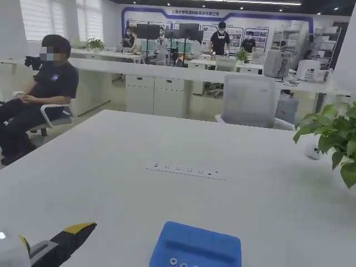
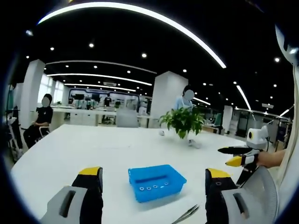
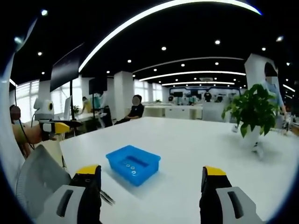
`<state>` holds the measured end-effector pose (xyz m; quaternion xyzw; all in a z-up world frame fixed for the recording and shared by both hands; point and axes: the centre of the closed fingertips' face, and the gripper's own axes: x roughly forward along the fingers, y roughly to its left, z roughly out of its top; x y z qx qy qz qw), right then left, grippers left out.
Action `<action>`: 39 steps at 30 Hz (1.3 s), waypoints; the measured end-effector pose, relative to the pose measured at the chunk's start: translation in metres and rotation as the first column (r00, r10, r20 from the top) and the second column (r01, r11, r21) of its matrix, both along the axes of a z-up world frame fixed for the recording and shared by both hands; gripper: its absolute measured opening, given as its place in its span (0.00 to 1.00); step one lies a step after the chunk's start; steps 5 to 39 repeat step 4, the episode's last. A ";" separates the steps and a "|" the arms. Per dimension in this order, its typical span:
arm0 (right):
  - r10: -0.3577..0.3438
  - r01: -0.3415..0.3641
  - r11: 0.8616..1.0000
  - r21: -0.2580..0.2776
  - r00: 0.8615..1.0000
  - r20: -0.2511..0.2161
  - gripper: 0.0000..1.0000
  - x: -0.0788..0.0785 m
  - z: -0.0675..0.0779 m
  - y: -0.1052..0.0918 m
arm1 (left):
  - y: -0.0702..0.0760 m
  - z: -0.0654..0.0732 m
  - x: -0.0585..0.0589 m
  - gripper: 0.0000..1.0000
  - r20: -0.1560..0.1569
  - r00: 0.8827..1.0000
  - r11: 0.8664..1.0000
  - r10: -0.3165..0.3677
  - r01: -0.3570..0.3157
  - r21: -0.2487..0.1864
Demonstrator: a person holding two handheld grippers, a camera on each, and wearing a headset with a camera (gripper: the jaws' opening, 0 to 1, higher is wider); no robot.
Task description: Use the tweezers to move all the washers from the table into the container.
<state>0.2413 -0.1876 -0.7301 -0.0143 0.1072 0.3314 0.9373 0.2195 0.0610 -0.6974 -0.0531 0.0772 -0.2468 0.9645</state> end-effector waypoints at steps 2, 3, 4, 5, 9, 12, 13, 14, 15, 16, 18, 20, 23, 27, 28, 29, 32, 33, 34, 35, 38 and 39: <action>-0.005 0.005 1.000 0.007 1.000 0.003 0.88 0.001 0.001 -0.001 | -0.001 -0.003 0.001 0.99 -0.004 1.000 1.000 0.003 -0.003 -0.014; -0.011 0.011 1.000 0.004 1.000 0.014 0.89 0.002 0.003 -0.002 | 0.000 -0.007 0.001 0.99 -0.010 1.000 1.000 0.005 -0.005 -0.011; -0.019 0.019 1.000 0.000 0.999 0.029 0.91 0.003 0.004 -0.003 | 0.000 -0.009 0.002 0.99 -0.011 1.000 1.000 0.007 -0.008 -0.009; -0.019 0.019 1.000 0.000 0.999 0.029 0.91 0.003 0.004 -0.003 | 0.000 -0.009 0.002 0.99 -0.011 1.000 1.000 0.007 -0.008 -0.009; -0.019 0.019 1.000 0.000 0.999 0.029 0.91 0.003 0.004 -0.003 | 0.000 -0.009 0.002 0.99 -0.011 1.000 1.000 0.007 -0.008 -0.009; -0.019 0.019 1.000 0.000 0.999 0.029 0.91 0.003 0.004 -0.003 | 0.000 -0.009 0.002 0.99 -0.011 1.000 1.000 0.007 -0.008 -0.009; -0.019 0.019 1.000 0.000 0.999 0.029 0.91 0.003 0.004 -0.003 | 0.000 -0.009 0.002 0.99 -0.011 1.000 1.000 0.007 -0.008 -0.009; -0.019 0.019 1.000 0.000 0.999 0.029 0.91 0.003 0.004 -0.003 | 0.000 -0.009 0.002 0.99 -0.011 1.000 1.000 0.007 -0.008 -0.009; -0.019 0.019 1.000 0.000 0.999 0.029 0.91 0.003 0.004 -0.003 | 0.000 -0.009 0.002 0.99 -0.011 1.000 1.000 0.007 -0.008 -0.009; -0.019 0.019 1.000 0.000 0.999 0.029 0.91 0.003 0.004 -0.003 | 0.000 -0.009 0.002 0.99 -0.011 1.000 1.000 0.007 -0.008 -0.009; -0.019 0.019 1.000 0.000 0.999 0.029 0.91 0.003 0.004 -0.003 | 0.000 -0.009 0.002 0.99 -0.011 1.000 1.000 0.007 -0.008 -0.009; -0.019 0.019 1.000 0.000 0.999 0.029 0.91 0.003 0.004 -0.003 | 0.000 -0.009 0.002 0.99 -0.011 1.000 1.000 0.007 -0.008 -0.009; -0.019 0.019 1.000 0.000 0.999 0.029 0.91 0.003 0.004 -0.003 | 0.000 -0.009 0.002 0.99 -0.011 1.000 1.000 0.007 -0.008 -0.009; -0.019 0.019 1.000 0.000 0.999 0.029 0.91 0.003 0.004 -0.003 | 0.000 -0.009 0.002 0.99 -0.011 1.000 1.000 0.007 -0.008 -0.009; -0.019 0.019 1.000 0.000 0.999 0.029 0.91 0.003 0.004 -0.003 | 0.000 -0.009 0.002 0.99 -0.011 1.000 1.000 0.007 -0.008 -0.009; -0.019 0.019 1.000 0.000 0.999 0.029 0.91 0.003 0.004 -0.003 | 0.000 -0.009 0.002 0.99 -0.011 1.000 1.000 0.007 -0.008 -0.009; -0.019 0.019 1.000 0.000 0.999 0.029 0.91 0.003 0.004 -0.003 | 0.000 -0.009 0.002 0.99 -0.011 1.000 1.000 0.007 -0.008 -0.009; -0.019 0.019 1.000 0.000 0.999 0.029 0.91 0.003 0.004 -0.003 | 0.000 -0.009 0.002 0.99 -0.011 1.000 1.000 0.007 -0.008 -0.009; -0.019 0.019 1.000 0.000 0.999 0.029 0.91 0.003 0.004 -0.003 | 0.000 -0.009 0.002 0.99 -0.011 1.000 1.000 0.007 -0.008 -0.009; -0.019 0.019 1.000 0.000 0.999 0.029 0.91 0.003 0.004 -0.003 | 0.000 -0.009 0.002 0.99 -0.011 1.000 1.000 0.007 -0.008 -0.009; -0.019 0.019 1.000 0.000 0.999 0.029 0.91 0.003 0.004 -0.003 | 0.000 -0.009 0.002 0.99 -0.011 1.000 1.000 0.007 -0.008 -0.009; -0.019 0.019 1.000 0.000 0.999 0.029 0.91 0.003 0.004 -0.003 | 0.000 -0.009 0.002 0.99 -0.011 1.000 1.000 0.007 -0.008 -0.009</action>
